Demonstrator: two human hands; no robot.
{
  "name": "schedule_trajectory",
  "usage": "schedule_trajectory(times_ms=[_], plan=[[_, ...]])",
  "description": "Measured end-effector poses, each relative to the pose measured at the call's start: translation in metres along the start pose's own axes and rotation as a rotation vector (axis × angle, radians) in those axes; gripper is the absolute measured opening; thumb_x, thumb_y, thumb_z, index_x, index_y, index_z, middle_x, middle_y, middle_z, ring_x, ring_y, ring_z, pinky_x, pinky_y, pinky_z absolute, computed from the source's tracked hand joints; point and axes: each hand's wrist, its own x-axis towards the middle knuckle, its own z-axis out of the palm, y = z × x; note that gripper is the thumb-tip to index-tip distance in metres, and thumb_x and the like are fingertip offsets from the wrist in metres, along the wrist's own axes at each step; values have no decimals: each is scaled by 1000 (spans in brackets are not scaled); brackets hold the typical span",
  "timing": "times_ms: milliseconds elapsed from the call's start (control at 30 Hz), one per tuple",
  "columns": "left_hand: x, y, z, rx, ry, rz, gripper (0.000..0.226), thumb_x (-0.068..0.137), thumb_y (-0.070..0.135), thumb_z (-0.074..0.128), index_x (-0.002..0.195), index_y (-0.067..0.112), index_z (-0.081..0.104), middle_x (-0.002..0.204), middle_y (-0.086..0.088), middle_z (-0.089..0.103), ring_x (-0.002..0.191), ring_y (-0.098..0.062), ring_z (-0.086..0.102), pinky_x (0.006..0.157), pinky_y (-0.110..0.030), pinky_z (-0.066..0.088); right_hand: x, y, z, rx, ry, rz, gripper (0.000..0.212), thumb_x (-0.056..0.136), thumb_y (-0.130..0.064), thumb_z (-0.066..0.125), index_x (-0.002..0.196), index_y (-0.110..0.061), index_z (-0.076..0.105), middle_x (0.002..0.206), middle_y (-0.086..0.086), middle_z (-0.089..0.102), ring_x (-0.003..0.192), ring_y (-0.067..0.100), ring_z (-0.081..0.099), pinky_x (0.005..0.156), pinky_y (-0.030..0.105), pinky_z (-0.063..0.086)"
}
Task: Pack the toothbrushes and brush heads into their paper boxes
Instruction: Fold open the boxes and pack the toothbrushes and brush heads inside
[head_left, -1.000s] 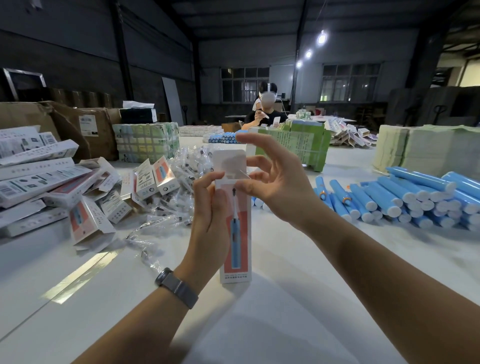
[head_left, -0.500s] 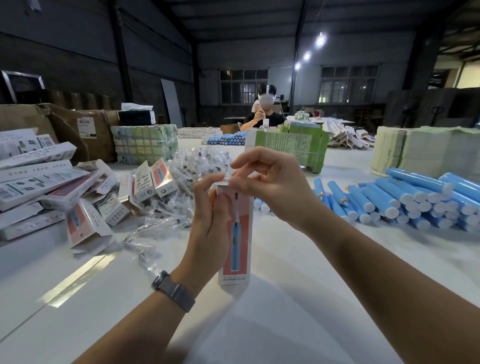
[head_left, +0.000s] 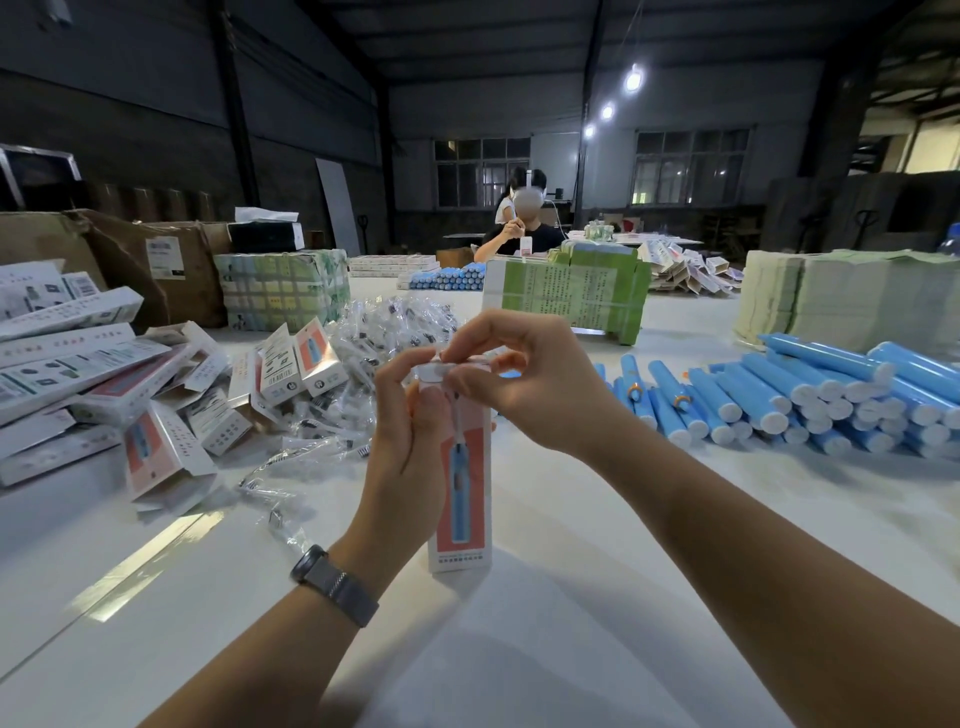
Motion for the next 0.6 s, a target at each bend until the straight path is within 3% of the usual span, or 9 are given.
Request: schedule_trajectory(times_ms=[67,133,300,433,500,600], plan=[[0,1,0,-17,-3,-13,25,104,34,33,116,53,44,99,-3,64,82,-41,65,71,-60,57,1,-3,-2,-19,-20,13,18,81,-3,77,89,-18,70,87,-2,72,84,6,68,71,25,57],[1,1,1,-17,-15,2,22,103,39,34,117,54,43,103,-9,63,82,-49,63,69,-65,55,3,-5,-7,-34,-40,39,18,81,-7,79,91,-19,70,87,-5,72,84,7,69,77,23,56],[2,1,0,34,-41,38,23,104,37,31,119,51,42,101,16,65,84,-25,68,71,-55,59,3,-5,-8,-129,-58,37,7,84,-11,77,89,-15,74,86,-3,70,82,13,69,76,32,59],[1,4,0,37,-37,30,23,103,39,32,118,52,42,97,10,64,80,-33,66,70,-56,59,3,-3,-8,-110,-38,33,6,84,-10,76,89,-14,75,84,-3,71,80,11,69,74,25,58],[1,5,1,43,-41,51,22,104,39,32,119,52,42,98,14,64,79,-26,67,67,-47,60,3,-1,-9,-63,-28,60,6,83,-9,77,89,-10,76,83,2,73,80,16,71,75,34,60],[-1,5,1,35,-46,11,23,105,37,32,119,52,42,98,0,63,80,-35,67,67,-57,59,4,-1,-11,-1,-11,84,10,82,-8,78,91,-4,76,82,9,75,79,25,73,79,47,60]])
